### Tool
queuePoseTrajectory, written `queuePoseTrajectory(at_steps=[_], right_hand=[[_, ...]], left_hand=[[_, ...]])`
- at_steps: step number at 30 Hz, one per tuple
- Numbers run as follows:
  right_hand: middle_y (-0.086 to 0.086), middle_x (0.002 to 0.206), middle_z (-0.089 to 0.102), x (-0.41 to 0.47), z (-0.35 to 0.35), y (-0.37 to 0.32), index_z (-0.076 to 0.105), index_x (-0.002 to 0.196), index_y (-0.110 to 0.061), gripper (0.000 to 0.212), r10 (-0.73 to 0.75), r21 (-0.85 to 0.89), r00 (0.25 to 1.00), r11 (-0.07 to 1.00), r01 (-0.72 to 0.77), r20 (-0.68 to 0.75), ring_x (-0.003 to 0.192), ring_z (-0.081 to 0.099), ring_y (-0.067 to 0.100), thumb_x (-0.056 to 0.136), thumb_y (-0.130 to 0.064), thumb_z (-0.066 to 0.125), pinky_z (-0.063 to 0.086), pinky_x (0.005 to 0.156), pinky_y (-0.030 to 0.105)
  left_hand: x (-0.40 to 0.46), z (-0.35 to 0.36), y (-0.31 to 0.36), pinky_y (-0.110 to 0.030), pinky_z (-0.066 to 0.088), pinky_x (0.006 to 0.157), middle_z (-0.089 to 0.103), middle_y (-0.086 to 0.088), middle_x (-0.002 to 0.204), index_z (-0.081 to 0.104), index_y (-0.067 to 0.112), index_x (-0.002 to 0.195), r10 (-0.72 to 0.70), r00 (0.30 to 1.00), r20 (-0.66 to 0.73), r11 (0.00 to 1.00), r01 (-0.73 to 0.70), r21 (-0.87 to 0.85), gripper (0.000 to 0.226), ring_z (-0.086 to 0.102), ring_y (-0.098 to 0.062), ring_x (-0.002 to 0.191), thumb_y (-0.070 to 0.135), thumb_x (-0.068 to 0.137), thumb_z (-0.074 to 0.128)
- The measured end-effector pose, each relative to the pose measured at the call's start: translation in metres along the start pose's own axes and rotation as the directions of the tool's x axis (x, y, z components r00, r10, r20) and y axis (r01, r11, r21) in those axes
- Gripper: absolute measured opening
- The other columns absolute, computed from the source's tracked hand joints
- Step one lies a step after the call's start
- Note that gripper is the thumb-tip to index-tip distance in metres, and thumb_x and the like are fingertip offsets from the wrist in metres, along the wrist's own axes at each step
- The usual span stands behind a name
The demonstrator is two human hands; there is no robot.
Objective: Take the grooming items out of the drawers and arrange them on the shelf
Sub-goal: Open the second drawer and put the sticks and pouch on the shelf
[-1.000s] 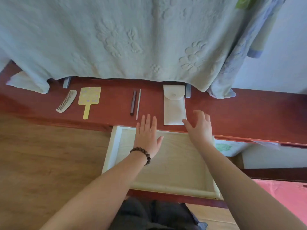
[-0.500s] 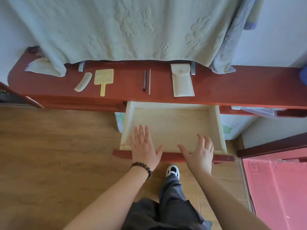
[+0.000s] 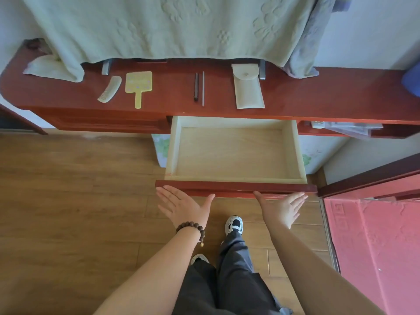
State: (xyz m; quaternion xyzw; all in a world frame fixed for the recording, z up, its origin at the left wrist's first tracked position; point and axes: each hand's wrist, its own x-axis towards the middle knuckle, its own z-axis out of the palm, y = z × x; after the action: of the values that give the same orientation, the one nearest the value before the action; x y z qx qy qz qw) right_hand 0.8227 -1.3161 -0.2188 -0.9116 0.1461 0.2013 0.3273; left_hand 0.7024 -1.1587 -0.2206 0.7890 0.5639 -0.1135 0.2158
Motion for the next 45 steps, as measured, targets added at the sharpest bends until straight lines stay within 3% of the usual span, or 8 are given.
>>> queuePoseTrajectory(at_steps=[13,23,45], right_hand=[[0.012,0.159,-0.015,0.052,0.015,-0.044,-0.018,0.146,-0.001,0.133,-0.06,0.061,0.998,0.996,0.058,0.034,0.147,-0.011,0.02,0.067,-0.062,0.071,0.001,0.12,0.04],[0.011,0.158,-0.016,0.1,0.026,-0.093,-0.021,0.144,0.0,0.132,-0.064,0.0,0.997,0.998,0.065,0.05,0.147,-0.011,0.02,0.069,-0.07,0.061,0.0,0.118,0.048],[0.014,0.158,-0.017,0.163,0.047,-0.165,-0.02,0.145,0.0,0.124,-0.119,0.067,0.992,0.991,0.117,0.033,0.147,0.004,0.03,0.077,-0.057,0.066,0.009,0.119,0.043]], left_hand=[[0.054,-0.007,0.054,-0.05,0.007,0.119,-0.019,-0.027,0.154,-0.019,-0.008,0.143,-0.069,0.996,-0.064,0.997,0.068,-0.029,0.13,-0.011,-0.033,0.147,0.087,0.07,0.032],[0.101,-0.012,0.1,-0.047,0.005,0.119,-0.019,-0.022,0.156,-0.018,-0.005,0.145,-0.14,0.989,-0.057,0.983,0.132,-0.126,0.125,-0.011,-0.03,0.147,0.083,0.074,0.035],[0.182,-0.031,0.153,-0.045,0.02,0.117,-0.01,-0.024,0.157,-0.014,-0.01,0.144,-0.017,0.998,-0.052,0.979,0.006,-0.204,0.125,0.011,-0.036,0.146,0.072,0.076,0.053]])
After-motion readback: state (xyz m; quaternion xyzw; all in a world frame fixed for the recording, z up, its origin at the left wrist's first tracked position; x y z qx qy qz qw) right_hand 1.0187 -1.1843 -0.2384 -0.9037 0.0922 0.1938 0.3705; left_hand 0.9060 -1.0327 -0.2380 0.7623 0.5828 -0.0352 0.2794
